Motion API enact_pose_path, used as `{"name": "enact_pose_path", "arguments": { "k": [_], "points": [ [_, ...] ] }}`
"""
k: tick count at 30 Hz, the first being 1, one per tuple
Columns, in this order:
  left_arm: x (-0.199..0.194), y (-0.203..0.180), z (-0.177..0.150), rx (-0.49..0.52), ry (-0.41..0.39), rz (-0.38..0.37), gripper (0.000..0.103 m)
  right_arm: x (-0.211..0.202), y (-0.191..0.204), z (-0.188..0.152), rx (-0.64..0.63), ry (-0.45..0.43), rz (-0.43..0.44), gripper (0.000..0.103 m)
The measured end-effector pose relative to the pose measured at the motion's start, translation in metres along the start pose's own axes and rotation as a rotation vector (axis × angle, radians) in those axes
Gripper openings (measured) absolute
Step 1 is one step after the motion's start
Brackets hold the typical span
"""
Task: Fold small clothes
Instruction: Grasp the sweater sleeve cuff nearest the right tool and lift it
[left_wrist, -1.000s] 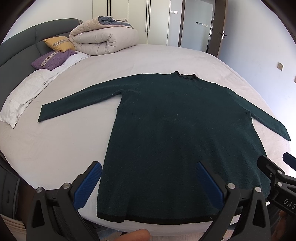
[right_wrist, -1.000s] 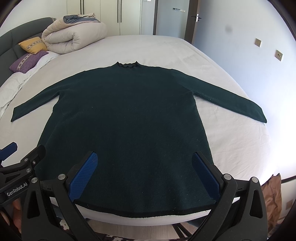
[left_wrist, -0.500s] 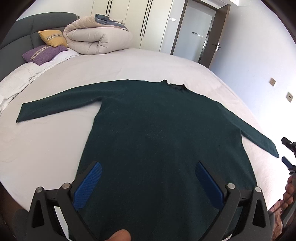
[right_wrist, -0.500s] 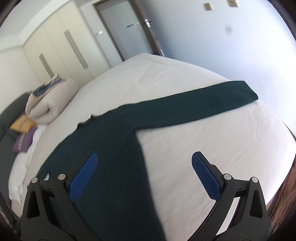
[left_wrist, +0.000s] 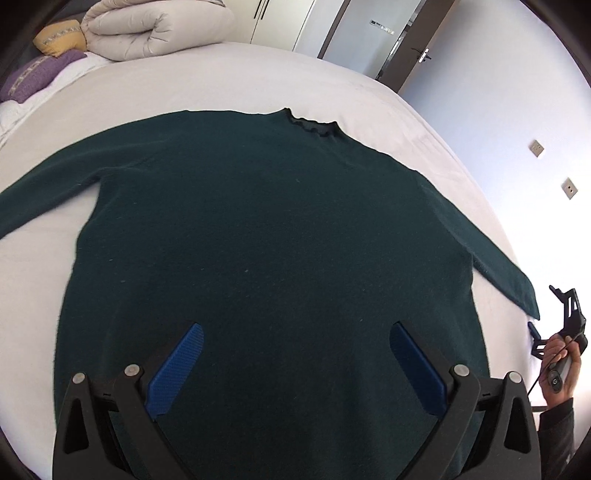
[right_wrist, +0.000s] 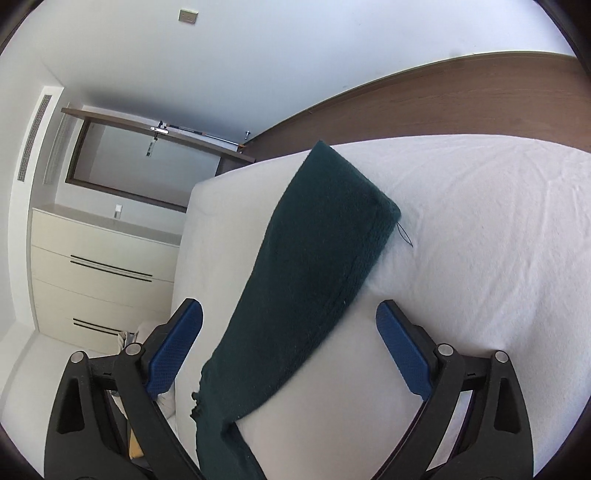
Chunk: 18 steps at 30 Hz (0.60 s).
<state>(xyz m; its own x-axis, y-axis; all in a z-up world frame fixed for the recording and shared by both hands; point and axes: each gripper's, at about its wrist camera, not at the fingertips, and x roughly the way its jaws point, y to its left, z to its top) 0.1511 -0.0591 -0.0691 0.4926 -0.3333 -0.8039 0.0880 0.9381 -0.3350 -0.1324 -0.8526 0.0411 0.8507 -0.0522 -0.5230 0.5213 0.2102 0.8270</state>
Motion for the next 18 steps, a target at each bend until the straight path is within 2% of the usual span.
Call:
{"name": "enact_pose_path", "arguments": {
  "k": [2,3,5,8,11,13,15,18],
  "points": [
    [0.007,-0.004,0.007,-0.008,-0.001,-0.05,0.1,0.009,0.003,0.005,0.005,-0.006,0.006,0.096],
    [0.009,-0.007,0.011,-0.005,0.001,-0.064,0.094,0.014,0.005,0.007,0.009,-0.009,0.006,0.096],
    [0.015,-0.012,0.017,0.008,0.007,-0.082,0.091,0.024,0.007,0.013,0.02,-0.011,0.001,0.092],
    [0.018,-0.016,0.024,0.012,0.003,-0.108,0.09,0.036,0.014,0.019,0.035,-0.015,-0.007,0.079],
    [0.023,-0.017,0.031,0.02,0.002,-0.108,0.09,0.048,0.012,0.029,0.066,-0.016,-0.009,0.055],
    [0.026,-0.017,0.036,0.025,-0.003,-0.108,0.089,0.058,0.007,0.042,0.094,-0.013,-0.019,0.029],
    [0.026,-0.014,0.041,0.033,-0.013,-0.105,0.089,0.065,0.009,0.04,0.088,-0.021,-0.035,0.022],
    [0.028,-0.01,0.053,0.031,-0.031,-0.11,0.089,0.067,0.027,0.038,-0.01,-0.047,-0.098,0.015]
  ]
}}
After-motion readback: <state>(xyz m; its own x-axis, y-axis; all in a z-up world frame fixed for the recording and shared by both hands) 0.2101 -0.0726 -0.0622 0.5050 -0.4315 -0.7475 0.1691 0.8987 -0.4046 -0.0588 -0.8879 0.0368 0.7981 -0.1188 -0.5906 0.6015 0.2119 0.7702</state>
